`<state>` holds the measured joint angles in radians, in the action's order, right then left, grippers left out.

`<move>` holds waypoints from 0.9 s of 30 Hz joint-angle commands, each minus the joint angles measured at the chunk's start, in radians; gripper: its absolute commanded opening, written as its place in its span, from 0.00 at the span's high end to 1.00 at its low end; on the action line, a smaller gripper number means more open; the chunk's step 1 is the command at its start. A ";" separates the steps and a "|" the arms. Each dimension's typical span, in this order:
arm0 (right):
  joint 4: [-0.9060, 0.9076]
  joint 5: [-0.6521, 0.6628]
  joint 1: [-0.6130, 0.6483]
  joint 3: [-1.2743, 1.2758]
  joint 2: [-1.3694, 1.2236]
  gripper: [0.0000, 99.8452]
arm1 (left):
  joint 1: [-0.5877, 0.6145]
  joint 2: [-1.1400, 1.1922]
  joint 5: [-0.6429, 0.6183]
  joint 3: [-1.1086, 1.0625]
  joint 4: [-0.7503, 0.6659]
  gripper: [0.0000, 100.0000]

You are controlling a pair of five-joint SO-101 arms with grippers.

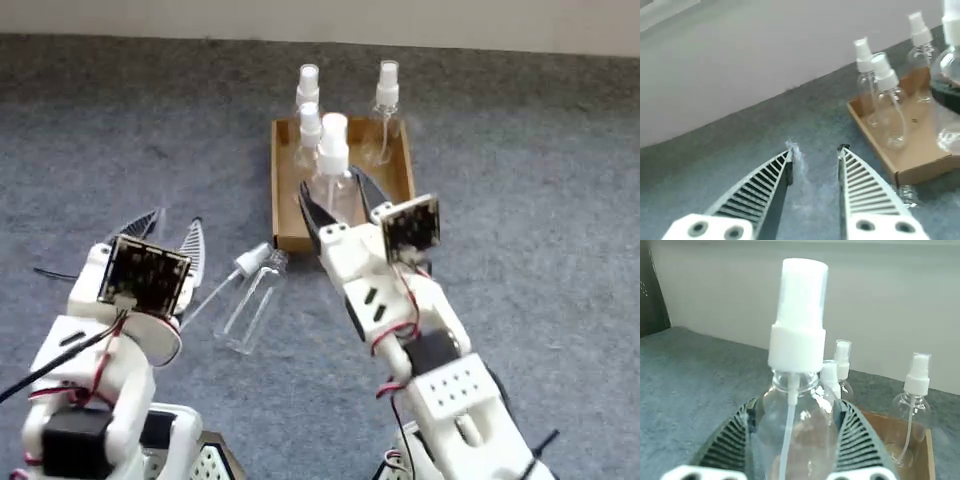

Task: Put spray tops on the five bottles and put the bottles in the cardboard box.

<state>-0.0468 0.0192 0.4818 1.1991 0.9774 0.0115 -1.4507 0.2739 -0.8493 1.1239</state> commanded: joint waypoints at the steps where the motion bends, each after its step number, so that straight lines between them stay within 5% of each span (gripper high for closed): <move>1: -0.177 0.005 -0.008 -0.130 -0.239 1.00 | 0.166 -0.091 0.015 -0.318 -0.140 0.86; 7: -0.533 0.008 -0.008 -0.148 -0.553 1.00 | 0.297 -0.102 -0.038 -0.536 -0.282 0.86; 15: -0.868 0.005 -0.019 -0.147 -0.848 1.00 | 0.254 -0.102 -0.038 -0.587 -0.296 0.86; 27: -0.898 0.003 -0.019 -0.147 -0.995 1.00 | 0.254 -0.102 -0.038 -0.596 -0.298 0.86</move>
<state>-0.9183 0.0192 0.4772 1.1116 -0.0215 0.2862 -1.5382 0.2478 -1.4507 0.8447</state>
